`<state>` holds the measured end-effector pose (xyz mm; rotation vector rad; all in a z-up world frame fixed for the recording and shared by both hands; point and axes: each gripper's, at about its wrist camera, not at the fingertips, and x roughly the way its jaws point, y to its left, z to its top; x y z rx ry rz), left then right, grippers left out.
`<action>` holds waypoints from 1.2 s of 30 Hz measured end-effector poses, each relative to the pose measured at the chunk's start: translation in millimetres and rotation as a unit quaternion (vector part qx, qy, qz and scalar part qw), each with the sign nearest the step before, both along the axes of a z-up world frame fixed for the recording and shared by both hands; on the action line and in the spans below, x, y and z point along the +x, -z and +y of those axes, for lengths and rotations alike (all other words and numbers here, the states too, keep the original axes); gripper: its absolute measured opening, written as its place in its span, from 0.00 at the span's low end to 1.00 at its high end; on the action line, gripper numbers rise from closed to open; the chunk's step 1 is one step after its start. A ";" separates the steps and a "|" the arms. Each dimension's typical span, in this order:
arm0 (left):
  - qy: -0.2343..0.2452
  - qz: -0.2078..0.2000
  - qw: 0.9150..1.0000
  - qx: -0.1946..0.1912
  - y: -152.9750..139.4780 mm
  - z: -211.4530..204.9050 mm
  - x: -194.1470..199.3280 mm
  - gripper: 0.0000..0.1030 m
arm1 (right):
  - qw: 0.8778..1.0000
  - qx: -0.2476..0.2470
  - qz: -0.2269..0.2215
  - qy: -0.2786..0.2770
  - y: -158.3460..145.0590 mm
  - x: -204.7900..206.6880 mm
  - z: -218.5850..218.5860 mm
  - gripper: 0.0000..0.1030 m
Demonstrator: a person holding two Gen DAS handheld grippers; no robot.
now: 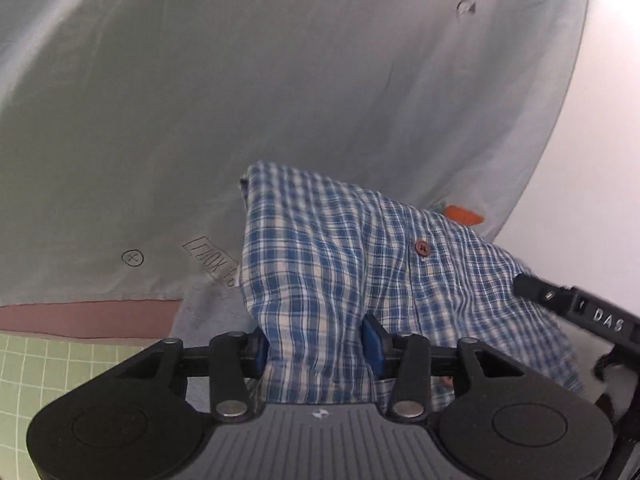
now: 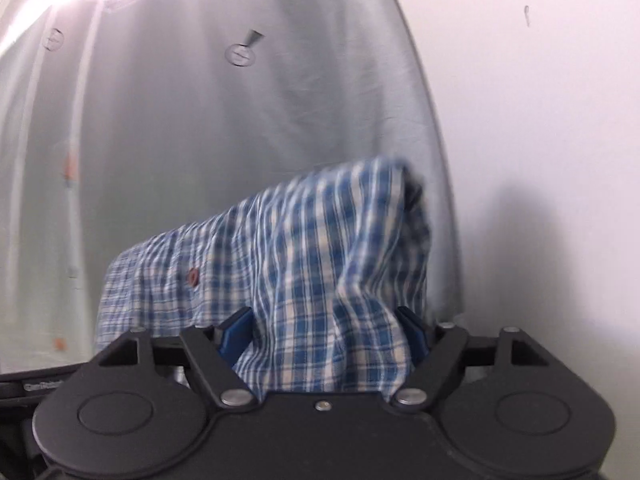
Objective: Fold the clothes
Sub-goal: 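Carry the folded shirt with both grippers onto the clothes stack, then open both grippers and withdraw from the stacked shirt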
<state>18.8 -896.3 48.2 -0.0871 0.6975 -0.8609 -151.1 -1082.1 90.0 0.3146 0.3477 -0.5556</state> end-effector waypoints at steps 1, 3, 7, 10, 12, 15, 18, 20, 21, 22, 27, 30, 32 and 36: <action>-0.006 0.001 1.000 0.000 5.9 -2.9 5.4 0.53 | 0.999 -0.038 0.010 0.032 4.6 7.3 0.1 0.75; -0.022 0.013 1.000 -0.003 11.1 -4.8 13.2 0.65 | 0.990 -0.119 0.018 0.073 7.9 14.7 9.3 0.76; -0.027 0.020 0.999 0.001 12.5 -12.7 20.9 0.71 | 0.973 -0.211 -0.002 0.091 0.7 9.2 32.1 0.77; -0.025 0.012 0.999 0.015 11.6 -17.8 18.3 0.77 | 0.976 -0.204 -0.033 0.071 -4.0 3.8 48.1 0.77; -0.021 0.019 0.999 0.017 15.6 -19.0 22.6 0.85 | 0.984 -0.172 -0.044 0.034 2.2 7.2 54.2 0.78; -0.008 0.048 0.999 0.023 27.6 -21.1 33.7 0.93 | 0.994 -0.108 -0.003 0.014 38.6 34.2 42.1 0.77; 0.004 0.083 0.996 0.022 39.8 -20.1 40.4 0.97 | 0.996 -0.077 0.039 0.022 74.6 45.2 26.9 0.78; 0.000 0.092 0.996 0.019 39.9 -15.0 39.0 0.98 | 0.996 -0.071 0.042 0.021 75.3 43.0 24.8 0.78; -0.002 0.095 0.995 0.019 37.9 -11.7 36.6 0.98 | 0.996 -0.070 0.044 0.019 71.6 41.0 25.6 0.79; -0.003 0.096 0.995 0.021 34.4 -8.0 32.1 0.98 | 0.997 -0.067 0.047 0.016 67.6 39.0 26.7 0.79; -0.007 0.042 0.998 0.051 11.8 33.0 -5.8 0.98 | 0.994 -0.092 0.054 0.019 45.6 10.3 59.4 0.89; -0.001 0.004 0.997 0.075 6.6 63.9 -39.1 1.00 | 0.995 -0.083 0.052 0.022 32.8 -15.3 87.1 0.92; -0.001 0.000 0.997 0.075 8.4 88.8 -61.3 1.00 | 0.996 -0.071 0.051 0.017 30.8 -37.3 112.8 0.94; -0.011 0.022 0.997 0.074 20.1 134.7 -105.1 1.00 | 0.997 -0.052 0.064 -0.001 38.9 -66.7 156.8 0.94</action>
